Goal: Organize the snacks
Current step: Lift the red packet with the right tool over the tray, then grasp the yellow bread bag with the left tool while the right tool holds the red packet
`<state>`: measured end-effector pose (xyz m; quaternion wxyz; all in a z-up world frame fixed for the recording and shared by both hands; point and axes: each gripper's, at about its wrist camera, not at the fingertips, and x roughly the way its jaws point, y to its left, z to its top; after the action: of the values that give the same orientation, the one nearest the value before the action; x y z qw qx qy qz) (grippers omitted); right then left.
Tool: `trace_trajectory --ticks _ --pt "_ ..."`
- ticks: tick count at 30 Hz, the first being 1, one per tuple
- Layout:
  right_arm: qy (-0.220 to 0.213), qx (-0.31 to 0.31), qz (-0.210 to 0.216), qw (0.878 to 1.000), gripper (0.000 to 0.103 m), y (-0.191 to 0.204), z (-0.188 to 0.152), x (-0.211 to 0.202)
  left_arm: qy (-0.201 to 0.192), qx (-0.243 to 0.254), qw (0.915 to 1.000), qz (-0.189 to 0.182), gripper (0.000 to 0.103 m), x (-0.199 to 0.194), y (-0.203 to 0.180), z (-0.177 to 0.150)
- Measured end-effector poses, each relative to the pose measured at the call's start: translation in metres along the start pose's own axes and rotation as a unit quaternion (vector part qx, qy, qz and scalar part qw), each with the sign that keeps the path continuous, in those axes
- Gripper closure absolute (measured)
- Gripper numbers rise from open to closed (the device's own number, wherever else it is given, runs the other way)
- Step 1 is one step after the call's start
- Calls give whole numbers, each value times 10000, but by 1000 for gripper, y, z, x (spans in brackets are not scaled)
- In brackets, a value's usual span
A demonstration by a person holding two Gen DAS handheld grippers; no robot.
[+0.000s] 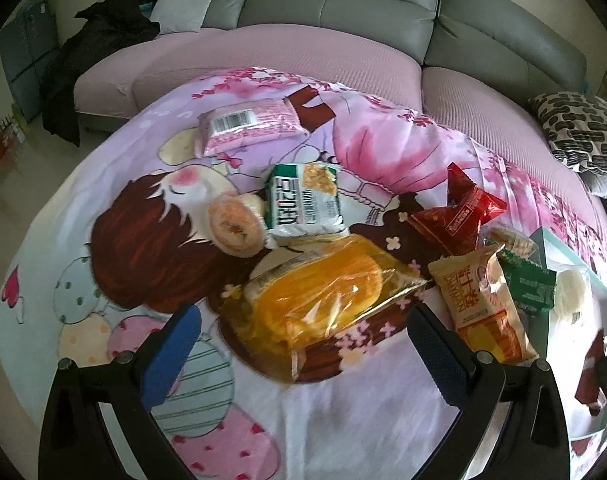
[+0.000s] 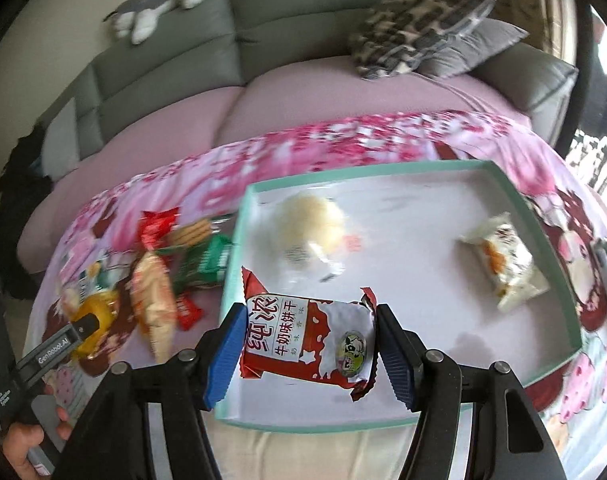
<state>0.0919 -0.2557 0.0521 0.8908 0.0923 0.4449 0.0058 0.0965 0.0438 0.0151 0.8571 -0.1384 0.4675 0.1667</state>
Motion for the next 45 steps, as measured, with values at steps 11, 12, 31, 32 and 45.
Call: trace_trajectory --ticks 11,12,31,32,45 --pt "54 108 46 9999 36 -10 -1 4 -30 101 9999 99 1 26 -21 7" --pt "58 125 38 9999 36 -11 -1 4 -39 105 9999 120 1 27 -22 7" --pt "171 322 70 9993 36 -21 -1 13 -123 -72 9994 -311 62 21 -20 8" --pt "171 323 74 9993 36 -21 -1 13 -115 -90 9993 -341 62 20 -19 8" --pt "175 383 93 9991 36 -24 -1 14 -233 -149 9977 -616 65 8 -20 9"
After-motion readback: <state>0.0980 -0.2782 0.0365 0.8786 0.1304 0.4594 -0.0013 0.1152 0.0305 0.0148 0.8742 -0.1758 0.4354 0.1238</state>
